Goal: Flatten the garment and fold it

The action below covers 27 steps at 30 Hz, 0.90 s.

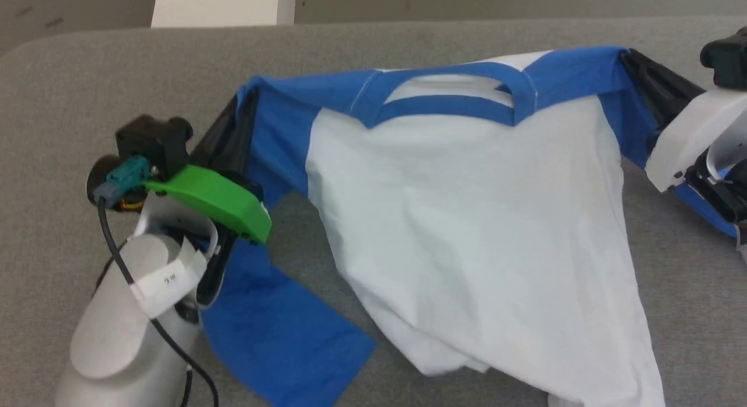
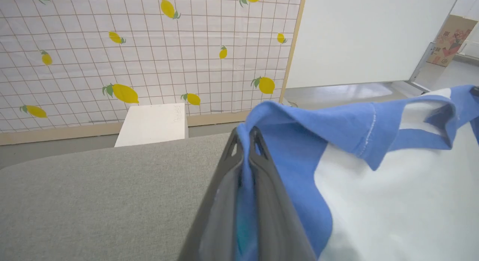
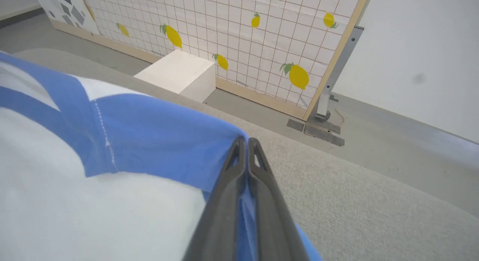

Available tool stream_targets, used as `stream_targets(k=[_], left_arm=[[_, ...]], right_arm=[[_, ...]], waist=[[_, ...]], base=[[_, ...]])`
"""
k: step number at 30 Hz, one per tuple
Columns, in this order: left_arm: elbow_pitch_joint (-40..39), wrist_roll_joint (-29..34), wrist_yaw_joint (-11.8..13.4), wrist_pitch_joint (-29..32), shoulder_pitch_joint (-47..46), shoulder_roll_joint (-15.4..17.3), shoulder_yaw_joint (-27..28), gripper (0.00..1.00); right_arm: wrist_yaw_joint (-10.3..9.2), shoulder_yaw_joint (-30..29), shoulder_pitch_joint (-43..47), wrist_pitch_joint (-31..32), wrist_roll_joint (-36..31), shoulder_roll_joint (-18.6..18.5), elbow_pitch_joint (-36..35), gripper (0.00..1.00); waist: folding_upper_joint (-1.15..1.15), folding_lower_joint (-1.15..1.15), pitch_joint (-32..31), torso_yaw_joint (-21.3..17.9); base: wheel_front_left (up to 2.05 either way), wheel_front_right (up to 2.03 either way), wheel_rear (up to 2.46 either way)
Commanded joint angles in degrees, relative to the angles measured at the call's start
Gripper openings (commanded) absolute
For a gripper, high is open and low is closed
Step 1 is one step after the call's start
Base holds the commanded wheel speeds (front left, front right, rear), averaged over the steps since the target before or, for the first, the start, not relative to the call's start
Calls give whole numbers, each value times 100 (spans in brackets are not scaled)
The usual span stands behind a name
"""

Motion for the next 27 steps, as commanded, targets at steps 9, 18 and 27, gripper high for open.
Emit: stream_targets(k=[9, 18, 27], left_arm=[[175, -131, -105, 173, -1164, -92, 126, 0], [524, -187, -29, 655, -2287, -73, 243, 0], [1037, -140, 83, 962, -3241, -24, 322, 0]], right_arm=[[-12, -565, -397, 58, -385, 423, -146, 0], [-12, -947, -1224, 419, -932, 721, -237, 0], [-12, -965, -2068, 708, -1292, 1029, 78, 0]], waist=[[0, 0, -916, -373], [0, 0, -1207, -512], [0, 0, -1126, -621]], base=[[0, 0, 0], [0, 0, 0], [0, 0, 0]])
